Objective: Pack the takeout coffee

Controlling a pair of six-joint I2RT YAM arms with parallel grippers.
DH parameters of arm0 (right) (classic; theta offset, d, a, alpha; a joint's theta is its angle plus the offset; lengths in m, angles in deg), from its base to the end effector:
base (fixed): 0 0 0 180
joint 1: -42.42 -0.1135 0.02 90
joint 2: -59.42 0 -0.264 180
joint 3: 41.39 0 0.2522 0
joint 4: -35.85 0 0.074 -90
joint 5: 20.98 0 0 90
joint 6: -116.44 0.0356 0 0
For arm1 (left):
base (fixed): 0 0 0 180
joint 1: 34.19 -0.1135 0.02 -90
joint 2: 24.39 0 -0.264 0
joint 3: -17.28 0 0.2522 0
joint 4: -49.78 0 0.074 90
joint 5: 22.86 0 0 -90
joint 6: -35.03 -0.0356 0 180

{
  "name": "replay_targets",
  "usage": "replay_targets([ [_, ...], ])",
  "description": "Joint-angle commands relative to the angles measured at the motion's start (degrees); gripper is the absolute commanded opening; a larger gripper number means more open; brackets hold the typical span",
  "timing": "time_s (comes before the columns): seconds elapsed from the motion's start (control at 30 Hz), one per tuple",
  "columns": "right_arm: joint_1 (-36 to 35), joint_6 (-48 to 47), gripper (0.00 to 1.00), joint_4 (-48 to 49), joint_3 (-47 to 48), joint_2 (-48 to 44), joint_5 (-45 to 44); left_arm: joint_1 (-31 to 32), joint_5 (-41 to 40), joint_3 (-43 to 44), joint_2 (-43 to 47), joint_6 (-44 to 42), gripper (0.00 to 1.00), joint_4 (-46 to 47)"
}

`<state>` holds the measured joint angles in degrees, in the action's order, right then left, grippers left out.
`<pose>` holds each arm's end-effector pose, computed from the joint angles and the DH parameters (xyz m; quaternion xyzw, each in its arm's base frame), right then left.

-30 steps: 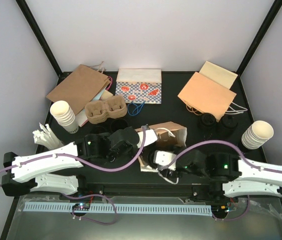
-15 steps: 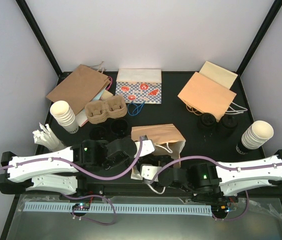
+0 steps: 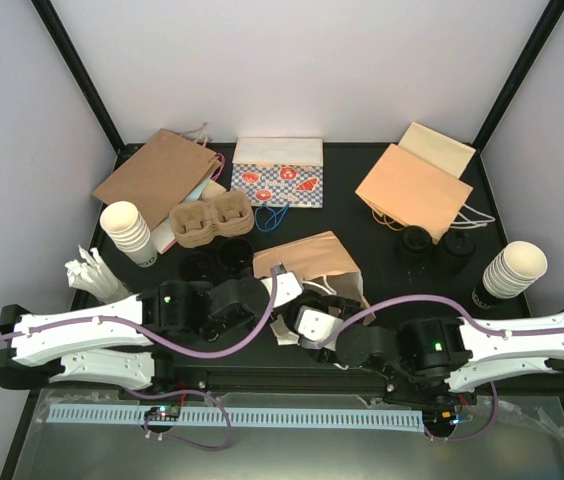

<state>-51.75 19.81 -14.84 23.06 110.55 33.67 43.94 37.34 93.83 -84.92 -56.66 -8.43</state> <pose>0.0073 0.1826 0.3146 -0.5723 0.6481 0.0957 0.4933 0.0606 -0.2021 0.3425 0.4869 0.7445 -0.0576 0.4531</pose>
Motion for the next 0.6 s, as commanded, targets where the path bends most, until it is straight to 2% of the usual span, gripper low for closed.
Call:
replay_targets([
  [0.0,-0.41,2.51,0.6,-5.64,2.74,3.32,-10.21,0.05,-3.72,-1.07,2.85,1.35,0.02,-4.23],
  [0.2,0.31,-1.25,0.63,-8.38,1.07,2.23,-13.86,0.01,-1.0,-1.79,3.95,2.63,0.02,-5.38],
  [0.4,2.35,-3.61,0.62,-4.7,-0.16,-1.54,-12.16,0.04,-0.01,-3.59,4.73,1.64,0.02,-1.26],
  [0.57,3.62,-7.49,0.62,-3.49,-2.91,-0.03,-12.49,0.04,0.3,-4.07,4.46,0.05,0.01,2.88],
])
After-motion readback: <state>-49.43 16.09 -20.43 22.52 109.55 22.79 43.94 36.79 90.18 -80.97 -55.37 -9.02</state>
